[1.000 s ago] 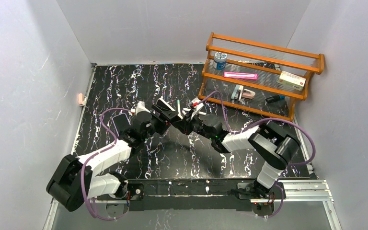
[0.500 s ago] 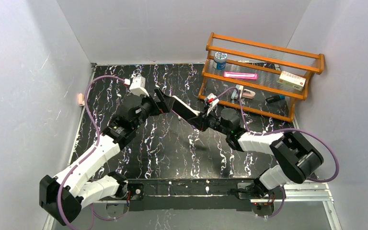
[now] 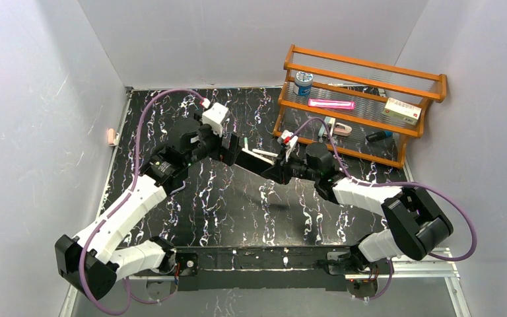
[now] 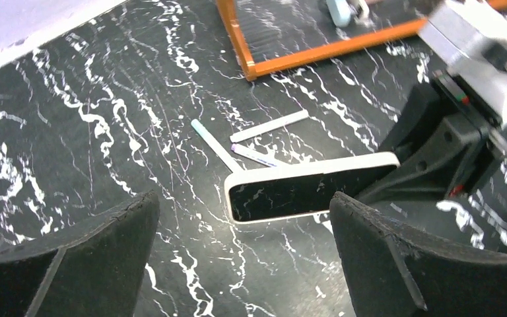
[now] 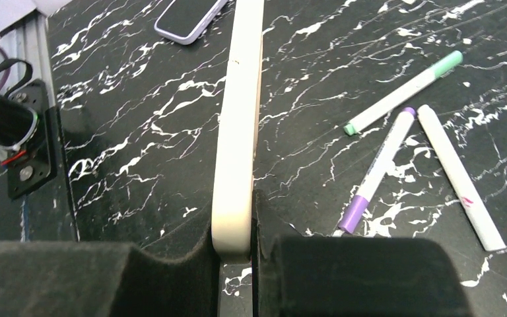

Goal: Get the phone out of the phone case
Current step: Adjust the phone.

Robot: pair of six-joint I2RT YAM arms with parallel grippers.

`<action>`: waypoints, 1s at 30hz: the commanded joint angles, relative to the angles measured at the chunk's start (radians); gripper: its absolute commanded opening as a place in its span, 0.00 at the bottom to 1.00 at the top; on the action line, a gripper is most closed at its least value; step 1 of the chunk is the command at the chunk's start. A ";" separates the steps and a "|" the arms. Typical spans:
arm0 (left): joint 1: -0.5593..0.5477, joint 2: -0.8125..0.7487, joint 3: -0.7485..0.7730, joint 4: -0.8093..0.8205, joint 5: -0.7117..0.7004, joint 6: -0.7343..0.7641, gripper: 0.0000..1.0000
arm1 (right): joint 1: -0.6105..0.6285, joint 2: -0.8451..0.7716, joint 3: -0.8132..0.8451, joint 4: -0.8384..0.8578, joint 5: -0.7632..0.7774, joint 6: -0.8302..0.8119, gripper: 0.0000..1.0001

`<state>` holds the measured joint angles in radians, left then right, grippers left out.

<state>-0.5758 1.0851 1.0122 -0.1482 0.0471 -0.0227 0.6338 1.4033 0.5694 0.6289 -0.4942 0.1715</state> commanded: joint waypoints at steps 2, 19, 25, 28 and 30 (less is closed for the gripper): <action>0.002 0.022 0.070 -0.080 0.228 0.283 0.98 | -0.002 -0.012 0.114 -0.054 -0.127 -0.108 0.01; 0.002 0.165 0.065 -0.273 0.613 0.527 0.88 | 0.008 0.012 0.185 -0.163 -0.339 -0.293 0.01; 0.002 0.220 0.076 -0.312 0.678 0.537 0.69 | 0.034 0.031 0.235 -0.254 -0.362 -0.387 0.01; 0.002 0.240 0.085 -0.326 0.705 0.539 0.59 | 0.047 0.050 0.268 -0.306 -0.361 -0.427 0.01; 0.002 0.249 0.090 -0.334 0.721 0.540 0.53 | 0.056 0.059 0.285 -0.329 -0.361 -0.447 0.01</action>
<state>-0.5755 1.3270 1.0565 -0.4320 0.6838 0.4980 0.6716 1.4574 0.7715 0.3099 -0.8127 -0.1940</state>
